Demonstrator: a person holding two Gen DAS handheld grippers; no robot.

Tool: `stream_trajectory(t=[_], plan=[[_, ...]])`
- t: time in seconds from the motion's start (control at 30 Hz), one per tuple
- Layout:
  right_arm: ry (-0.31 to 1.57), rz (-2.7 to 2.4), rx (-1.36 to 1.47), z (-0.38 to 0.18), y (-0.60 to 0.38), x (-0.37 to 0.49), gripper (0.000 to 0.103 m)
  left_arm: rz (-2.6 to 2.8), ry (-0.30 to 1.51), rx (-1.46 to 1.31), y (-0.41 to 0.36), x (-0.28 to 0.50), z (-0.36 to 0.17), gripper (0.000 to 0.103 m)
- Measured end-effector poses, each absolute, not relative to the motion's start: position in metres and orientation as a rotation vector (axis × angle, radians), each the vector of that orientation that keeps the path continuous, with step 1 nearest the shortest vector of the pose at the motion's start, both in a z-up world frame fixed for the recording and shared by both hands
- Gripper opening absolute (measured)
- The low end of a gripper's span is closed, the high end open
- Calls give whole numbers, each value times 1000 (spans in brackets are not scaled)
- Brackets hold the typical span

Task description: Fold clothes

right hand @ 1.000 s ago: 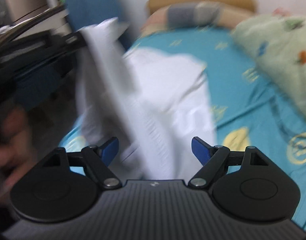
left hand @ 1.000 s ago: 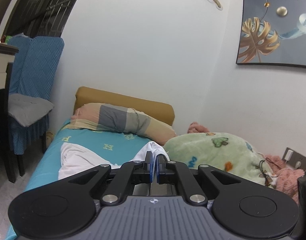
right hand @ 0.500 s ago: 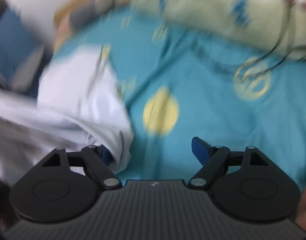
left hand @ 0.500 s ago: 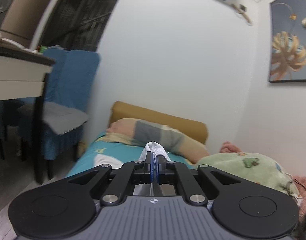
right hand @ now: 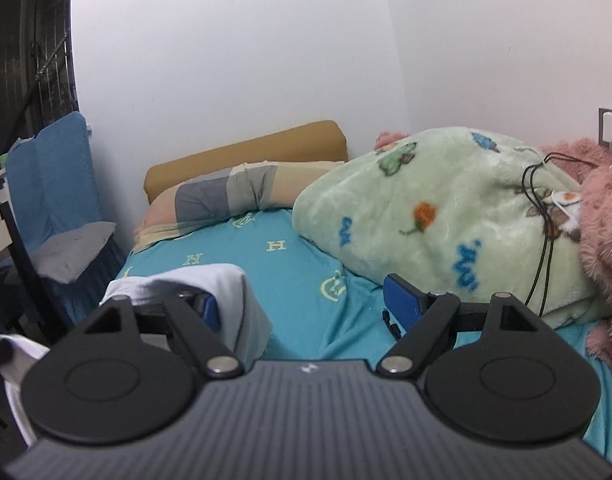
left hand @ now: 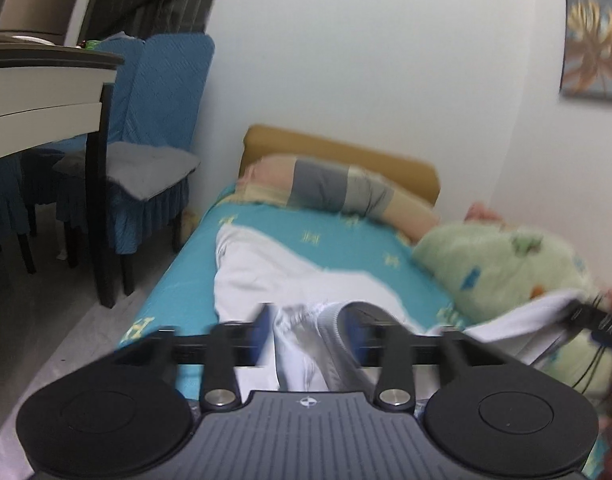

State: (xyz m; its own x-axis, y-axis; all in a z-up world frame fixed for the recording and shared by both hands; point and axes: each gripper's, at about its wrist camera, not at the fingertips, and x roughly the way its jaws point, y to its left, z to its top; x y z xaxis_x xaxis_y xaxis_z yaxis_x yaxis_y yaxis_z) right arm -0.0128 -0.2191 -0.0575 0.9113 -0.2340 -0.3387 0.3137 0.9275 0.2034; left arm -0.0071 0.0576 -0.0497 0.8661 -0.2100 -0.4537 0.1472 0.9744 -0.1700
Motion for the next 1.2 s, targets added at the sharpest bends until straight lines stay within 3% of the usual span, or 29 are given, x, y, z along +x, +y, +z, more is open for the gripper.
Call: stream_trajectory(t=[0.2, 0.33, 0.43, 0.47, 0.57, 0.73, 0.9, 1.2], plan=[[275, -251, 268, -54, -221, -16, 82, -145, 618, 10, 37, 24, -85, 64], [256, -261, 230, -55, -221, -17, 82, 42, 611, -86, 61, 29, -87, 65], [307, -286, 121, -64, -217, -7, 85, 157, 525, -183, 86, 21, -74, 66], [370, -287, 69, -73, -215, 3, 93, 170, 491, -195, 89, 14, -68, 67], [533, -264, 89, -97, -219, 24, 92, 156, 409, -187, 86, -6, -50, 67], [407, -301, 105, -75, -228, 8, 92, 142, 300, -144, 71, -37, -10, 67], [177, -271, 85, 28, -232, -22, 92, 142, 79, -168, 66, -75, 74, 67], [-160, -178, 94, 243, -228, -130, 92, 127, -297, -224, 69, -186, 299, 69]])
